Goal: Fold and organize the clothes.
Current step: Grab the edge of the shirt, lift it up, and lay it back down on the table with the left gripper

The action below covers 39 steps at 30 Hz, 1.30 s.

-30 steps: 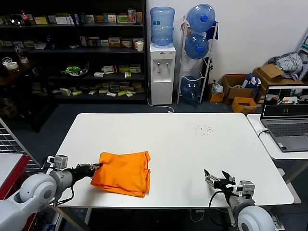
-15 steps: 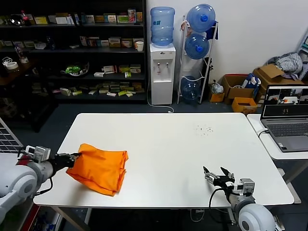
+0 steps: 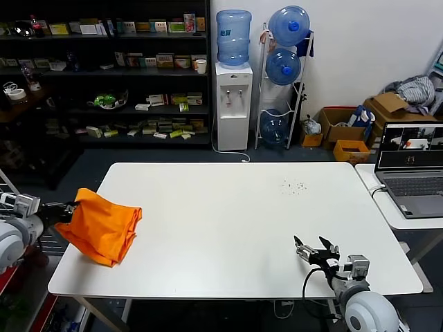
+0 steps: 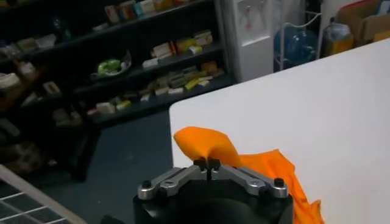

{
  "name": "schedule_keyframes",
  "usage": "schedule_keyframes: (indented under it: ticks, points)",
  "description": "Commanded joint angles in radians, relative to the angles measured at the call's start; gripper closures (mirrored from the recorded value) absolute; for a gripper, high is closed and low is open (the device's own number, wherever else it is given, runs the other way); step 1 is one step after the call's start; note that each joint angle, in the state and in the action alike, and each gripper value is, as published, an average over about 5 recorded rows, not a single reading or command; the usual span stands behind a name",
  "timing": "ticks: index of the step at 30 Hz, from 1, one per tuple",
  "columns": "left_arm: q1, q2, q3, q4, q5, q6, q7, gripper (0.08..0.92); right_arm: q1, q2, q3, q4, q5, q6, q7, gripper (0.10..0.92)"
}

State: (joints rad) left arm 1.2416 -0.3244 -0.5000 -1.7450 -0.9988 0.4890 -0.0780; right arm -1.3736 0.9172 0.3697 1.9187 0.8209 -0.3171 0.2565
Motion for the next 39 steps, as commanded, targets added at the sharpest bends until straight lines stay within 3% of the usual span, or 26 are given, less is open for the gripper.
schedule_keyframes:
  ticks: [1, 5, 10, 14, 17, 20, 26, 39]
  points:
    - [0.046, -0.014, -0.038, -0.023, -0.051, -0.018, -0.039, 0.908, -0.004, 0.006, 0.006, 0.008, -0.008, -0.001, 0.004, 0.203]
    - [0.026, -0.137, 0.070, -0.207, -0.232, -0.032, -0.174, 0.908, -0.025, 0.025, 0.022, 0.026, -0.028, -0.009, 0.020, 0.203]
    - [-0.282, -0.434, 0.512, -0.311, -0.440, 0.000, -0.412, 0.908, -0.090, 0.066, 0.074, 0.086, -0.054, -0.027, 0.055, 0.203]
    - [-0.461, -0.693, 0.769, -0.178, -0.431, -0.010, -0.487, 0.908, -0.157, 0.103, 0.131, 0.135, -0.069, -0.041, 0.072, 0.203]
    - [-0.547, -0.868, 0.822, -0.025, -0.398, -0.022, -0.496, 0.908, -0.198, 0.129, 0.166, 0.158, -0.079, -0.045, 0.078, 0.203]
    - [-0.614, -0.985, 0.853, 0.108, -0.370, -0.026, -0.482, 0.908, -0.225, 0.146, 0.192, 0.168, -0.085, -0.046, 0.079, 0.203]
    - [-0.652, -1.063, 0.883, 0.215, -0.309, -0.035, -0.458, 0.908, -0.241, 0.151, 0.213, 0.170, -0.084, -0.043, 0.076, 0.203]
    - [-0.637, -1.083, 0.885, 0.208, -0.273, -0.049, -0.474, 0.908, -0.203, 0.138, 0.172, 0.146, -0.080, -0.042, 0.073, 0.203]
